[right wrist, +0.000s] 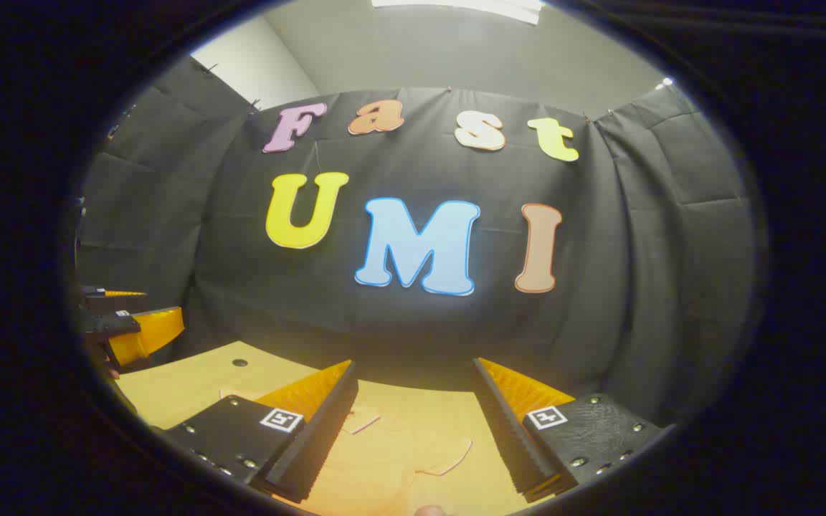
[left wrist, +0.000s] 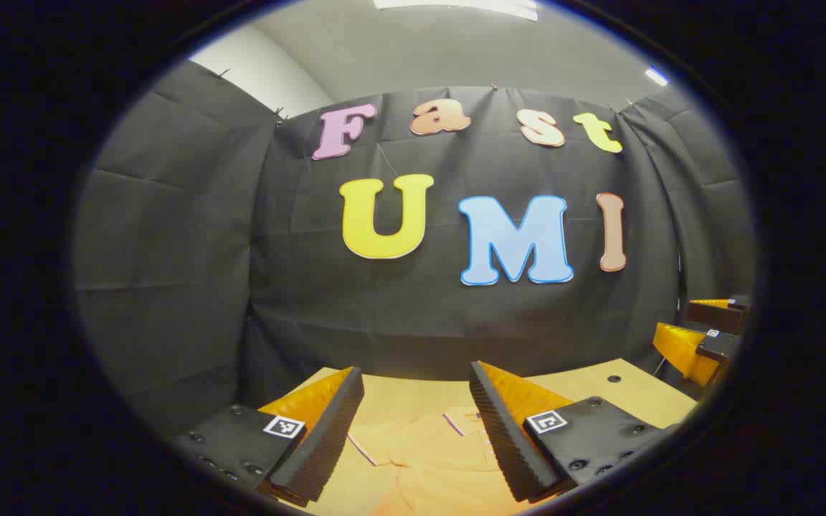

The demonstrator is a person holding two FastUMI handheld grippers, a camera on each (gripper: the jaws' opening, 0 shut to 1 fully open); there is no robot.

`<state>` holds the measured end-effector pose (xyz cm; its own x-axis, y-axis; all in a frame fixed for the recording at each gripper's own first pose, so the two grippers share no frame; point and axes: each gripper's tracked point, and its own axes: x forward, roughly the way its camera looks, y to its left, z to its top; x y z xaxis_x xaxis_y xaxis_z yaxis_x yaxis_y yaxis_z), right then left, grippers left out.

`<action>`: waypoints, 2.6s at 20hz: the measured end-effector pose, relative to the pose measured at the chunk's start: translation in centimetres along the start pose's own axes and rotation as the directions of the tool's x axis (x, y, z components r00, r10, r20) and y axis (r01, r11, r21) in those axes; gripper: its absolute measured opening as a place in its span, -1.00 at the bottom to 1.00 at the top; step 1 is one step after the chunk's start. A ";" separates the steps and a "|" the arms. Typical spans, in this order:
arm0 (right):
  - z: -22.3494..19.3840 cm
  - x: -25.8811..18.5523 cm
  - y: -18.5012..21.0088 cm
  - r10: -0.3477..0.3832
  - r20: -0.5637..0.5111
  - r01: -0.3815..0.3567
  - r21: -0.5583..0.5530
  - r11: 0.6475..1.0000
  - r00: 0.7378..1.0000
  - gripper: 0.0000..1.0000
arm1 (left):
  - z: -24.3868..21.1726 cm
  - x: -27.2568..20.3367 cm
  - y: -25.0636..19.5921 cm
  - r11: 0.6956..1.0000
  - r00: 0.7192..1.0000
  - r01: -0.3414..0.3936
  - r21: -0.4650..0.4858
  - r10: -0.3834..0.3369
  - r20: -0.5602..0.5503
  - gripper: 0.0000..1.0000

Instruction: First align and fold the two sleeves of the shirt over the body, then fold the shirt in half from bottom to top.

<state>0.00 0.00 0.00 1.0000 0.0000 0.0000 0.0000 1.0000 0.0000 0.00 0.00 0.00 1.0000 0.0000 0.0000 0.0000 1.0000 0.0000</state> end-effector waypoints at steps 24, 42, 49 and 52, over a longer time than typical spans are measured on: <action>-5.9 4.4 -2.4 -0.094 -0.165 0.101 0.033 0.994 0.982 0.96 | -2.6 4.7 0.1 0.998 0.998 0.063 -0.008 -0.063 -0.030 0.92; -19.5 11.9 -7.2 -0.150 -0.496 0.190 0.032 0.981 0.855 0.96 | -5.6 5.1 1.4 1.000 0.994 0.023 -0.003 -0.023 -0.106 0.97; -26.1 15.1 -9.1 -0.140 -0.623 0.249 0.090 0.964 0.769 0.96 | -6.5 4.3 1.9 1.000 0.991 0.000 0.024 0.003 -0.135 0.97; -28.7 16.1 -9.6 -0.129 -0.673 0.271 0.110 0.956 0.729 0.96 | -6.8 3.7 2.2 1.000 0.989 -0.015 0.023 0.019 -0.149 0.97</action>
<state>16.13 -9.63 -28.73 0.7286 -0.1288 -0.6727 0.2705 0.9564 0.1098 3.68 2.17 -6.79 0.9886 0.0186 -0.1492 -0.0154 0.9996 0.0228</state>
